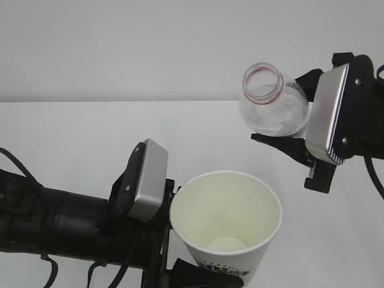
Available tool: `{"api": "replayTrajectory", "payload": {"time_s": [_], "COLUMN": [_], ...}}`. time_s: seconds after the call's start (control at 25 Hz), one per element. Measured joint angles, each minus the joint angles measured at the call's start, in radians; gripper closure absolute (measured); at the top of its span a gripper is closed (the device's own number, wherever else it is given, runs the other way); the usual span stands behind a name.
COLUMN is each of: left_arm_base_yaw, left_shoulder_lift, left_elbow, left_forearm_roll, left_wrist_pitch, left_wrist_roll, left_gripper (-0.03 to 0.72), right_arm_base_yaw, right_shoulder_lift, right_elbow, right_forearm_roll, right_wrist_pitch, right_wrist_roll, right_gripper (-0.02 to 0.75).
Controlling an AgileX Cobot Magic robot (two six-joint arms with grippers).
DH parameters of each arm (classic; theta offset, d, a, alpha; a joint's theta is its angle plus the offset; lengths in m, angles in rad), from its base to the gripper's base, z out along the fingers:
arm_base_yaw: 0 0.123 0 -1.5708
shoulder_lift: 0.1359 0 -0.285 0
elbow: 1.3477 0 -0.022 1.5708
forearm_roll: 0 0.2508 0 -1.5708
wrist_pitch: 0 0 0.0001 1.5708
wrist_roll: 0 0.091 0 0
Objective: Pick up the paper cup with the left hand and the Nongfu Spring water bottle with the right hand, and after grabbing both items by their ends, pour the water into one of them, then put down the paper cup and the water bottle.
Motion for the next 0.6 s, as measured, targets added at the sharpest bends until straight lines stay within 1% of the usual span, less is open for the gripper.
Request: {"api": "replayTrajectory", "payload": {"time_s": [0.12,0.6], "left_arm_base_yaw": [0.000,0.000], "left_shoulder_lift": [0.000,0.000], "left_elbow": [0.000,0.000], "left_forearm_roll": [0.018,0.020], "left_wrist_pitch": [0.001,0.001], "left_wrist_roll": [0.000,0.000], "left_gripper": [0.151,0.151], "right_arm_base_yaw": [0.000,0.000], "right_shoulder_lift": [0.000,0.000], "right_elbow": [0.000,0.000], "right_forearm_roll": [0.000,0.000], "right_wrist_pitch": [0.002,0.019], "right_wrist_roll": [-0.027,-0.160], "right_gripper": [0.262,0.262]}}
